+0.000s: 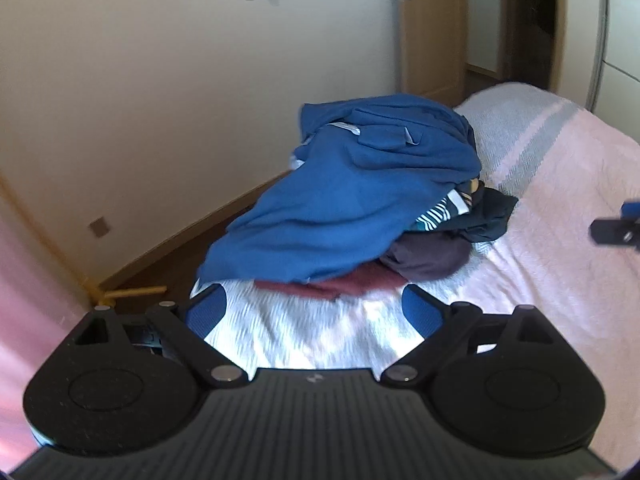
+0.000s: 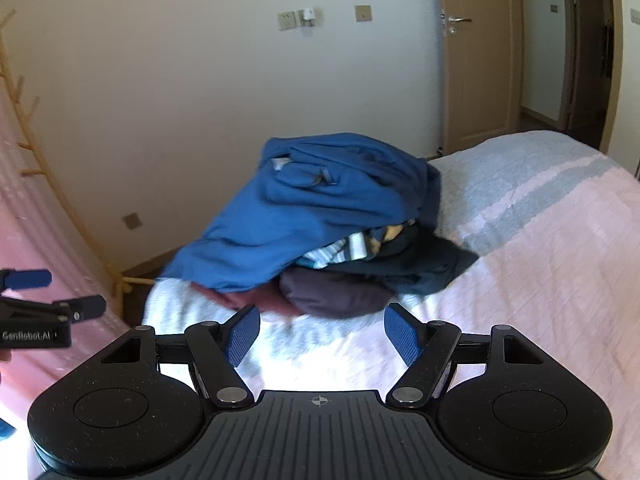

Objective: Fold clothes
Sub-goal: 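Grasp the navy-blue garment edge with the left tool while the right tool grasps another edge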

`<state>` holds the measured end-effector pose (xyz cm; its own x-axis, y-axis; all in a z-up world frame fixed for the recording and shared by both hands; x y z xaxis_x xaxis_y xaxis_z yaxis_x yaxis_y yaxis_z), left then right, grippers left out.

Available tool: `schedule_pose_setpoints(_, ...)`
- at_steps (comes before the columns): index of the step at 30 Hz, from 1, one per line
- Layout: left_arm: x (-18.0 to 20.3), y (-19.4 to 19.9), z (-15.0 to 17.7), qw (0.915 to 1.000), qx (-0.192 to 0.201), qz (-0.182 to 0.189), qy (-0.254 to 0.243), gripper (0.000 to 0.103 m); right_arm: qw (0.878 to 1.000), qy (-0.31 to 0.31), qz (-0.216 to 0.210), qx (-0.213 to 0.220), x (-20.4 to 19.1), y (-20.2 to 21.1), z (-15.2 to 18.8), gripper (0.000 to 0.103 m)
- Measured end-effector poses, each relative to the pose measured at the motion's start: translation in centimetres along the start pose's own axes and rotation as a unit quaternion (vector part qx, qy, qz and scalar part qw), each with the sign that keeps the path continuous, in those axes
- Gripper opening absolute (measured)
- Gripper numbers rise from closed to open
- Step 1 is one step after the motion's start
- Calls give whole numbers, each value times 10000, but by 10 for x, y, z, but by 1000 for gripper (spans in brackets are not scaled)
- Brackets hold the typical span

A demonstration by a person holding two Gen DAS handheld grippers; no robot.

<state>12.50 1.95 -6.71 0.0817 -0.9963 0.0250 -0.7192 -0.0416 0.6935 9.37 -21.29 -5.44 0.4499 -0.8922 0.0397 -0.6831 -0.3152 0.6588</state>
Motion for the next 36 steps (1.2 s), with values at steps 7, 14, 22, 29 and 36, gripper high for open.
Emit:
schedule_pose_setpoints(7, 8, -148, -70, 9913, -18, 719, -1104, 93, 9931, 994, 408, -472, 19, -111, -62, 76)
schedule_pose_setpoints(14, 15, -254, -118, 9683, 136, 1317, -2119, 93, 9649, 2512, 556, -527, 14, -240, -120, 80)
schedule_pose_setpoints(22, -9, -303, -168, 9483, 541, 1895, -2487, 94, 9214, 3772, 575, -735, 16, -343, -139, 80)
schedule_pose_setpoints(29, 2, -331, -178, 9306, 871, 1971, -2959, 100, 9223, 3768, 655, -553, 28, -344, -143, 22)
schedule_pose_setpoints(36, 37, -328, -180, 8899, 1306, 2137, -3814, 96, 9601, 2565, 1118, -6, 72, -267, -162, 3)
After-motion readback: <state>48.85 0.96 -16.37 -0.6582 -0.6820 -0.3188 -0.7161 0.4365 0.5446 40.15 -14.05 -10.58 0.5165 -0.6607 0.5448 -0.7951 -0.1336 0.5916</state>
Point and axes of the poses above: each gripper's, at about its wrist camera, not at the fingertips, and y roughly against the way its jaws point, x to its right, z to its underside, the point moved 2 cm from there along -y, roughly the way its jaws point, and after that the axes turned 14 degrees about y, right-handed, at the moved point
